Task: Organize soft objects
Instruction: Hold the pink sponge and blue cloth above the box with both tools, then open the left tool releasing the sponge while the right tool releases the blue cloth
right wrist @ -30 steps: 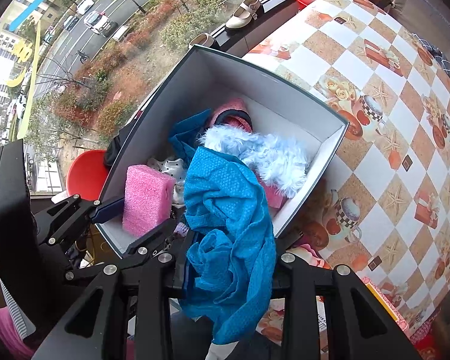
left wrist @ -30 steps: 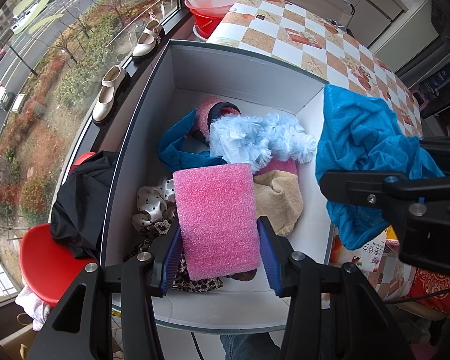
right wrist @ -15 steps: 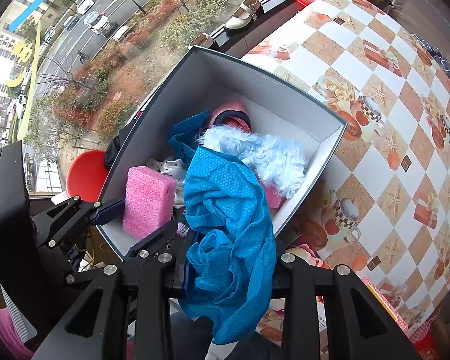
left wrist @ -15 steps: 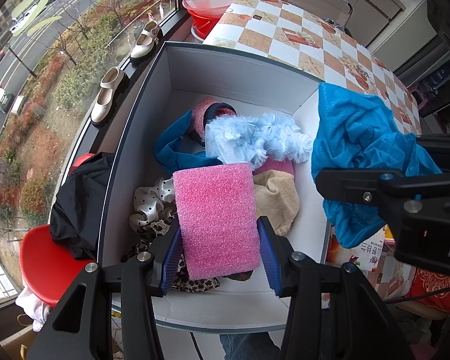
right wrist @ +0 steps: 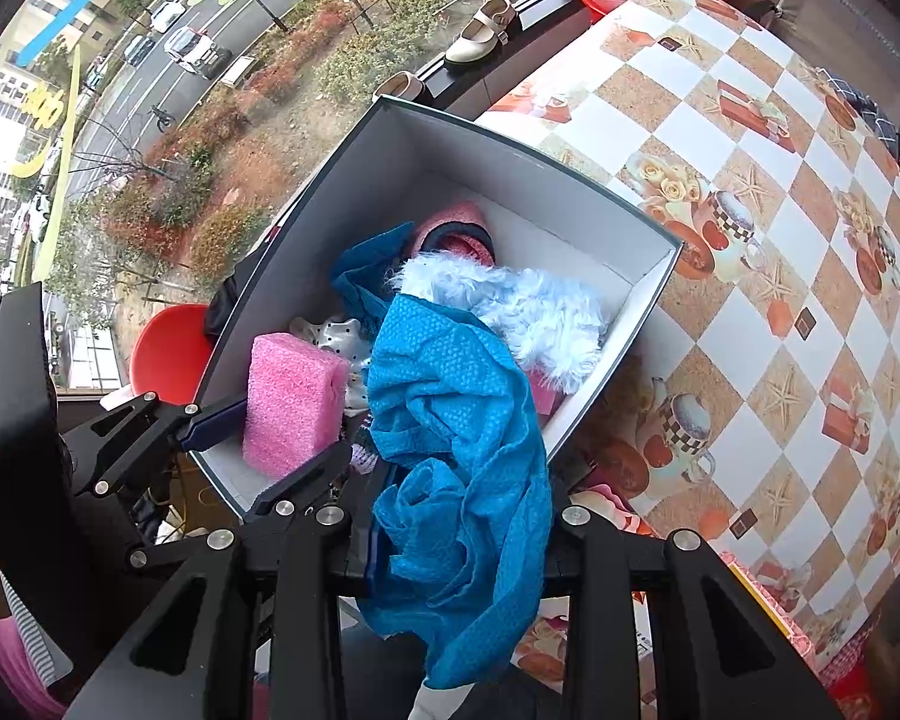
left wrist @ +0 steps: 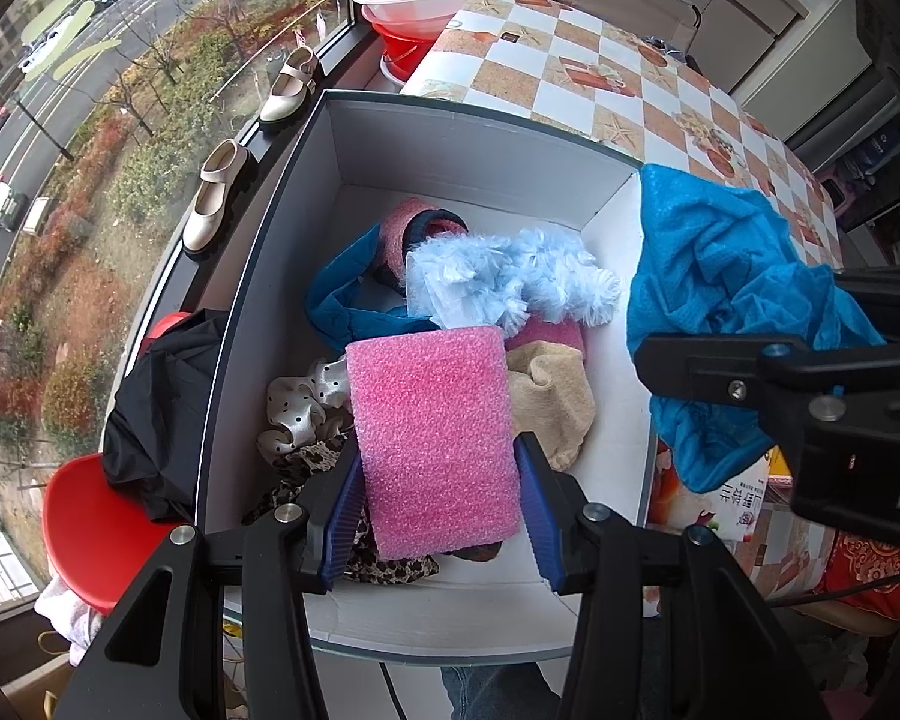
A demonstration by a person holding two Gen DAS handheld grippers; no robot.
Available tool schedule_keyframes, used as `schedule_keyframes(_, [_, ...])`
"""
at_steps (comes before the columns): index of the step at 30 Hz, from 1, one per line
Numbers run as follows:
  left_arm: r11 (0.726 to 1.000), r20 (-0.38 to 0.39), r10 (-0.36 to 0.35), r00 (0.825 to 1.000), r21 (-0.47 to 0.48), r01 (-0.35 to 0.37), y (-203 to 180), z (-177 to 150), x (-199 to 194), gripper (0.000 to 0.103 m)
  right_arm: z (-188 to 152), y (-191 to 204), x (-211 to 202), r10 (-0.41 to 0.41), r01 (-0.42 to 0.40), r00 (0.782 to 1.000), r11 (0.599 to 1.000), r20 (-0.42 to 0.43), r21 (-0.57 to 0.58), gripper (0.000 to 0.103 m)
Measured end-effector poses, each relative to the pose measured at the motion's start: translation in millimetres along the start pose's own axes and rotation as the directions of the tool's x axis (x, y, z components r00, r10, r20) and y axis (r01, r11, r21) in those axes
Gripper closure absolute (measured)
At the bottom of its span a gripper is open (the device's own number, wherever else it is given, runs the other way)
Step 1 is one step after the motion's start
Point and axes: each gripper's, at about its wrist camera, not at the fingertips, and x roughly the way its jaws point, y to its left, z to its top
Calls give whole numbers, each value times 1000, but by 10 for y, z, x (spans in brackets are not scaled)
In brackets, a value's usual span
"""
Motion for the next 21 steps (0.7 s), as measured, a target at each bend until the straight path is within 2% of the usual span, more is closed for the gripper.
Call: schedule_keyframes(21, [1000,5,4,1000,-13,-4,82,-96,-37,51,-23,103,4,2,-2,1000,1000,7,-18,69])
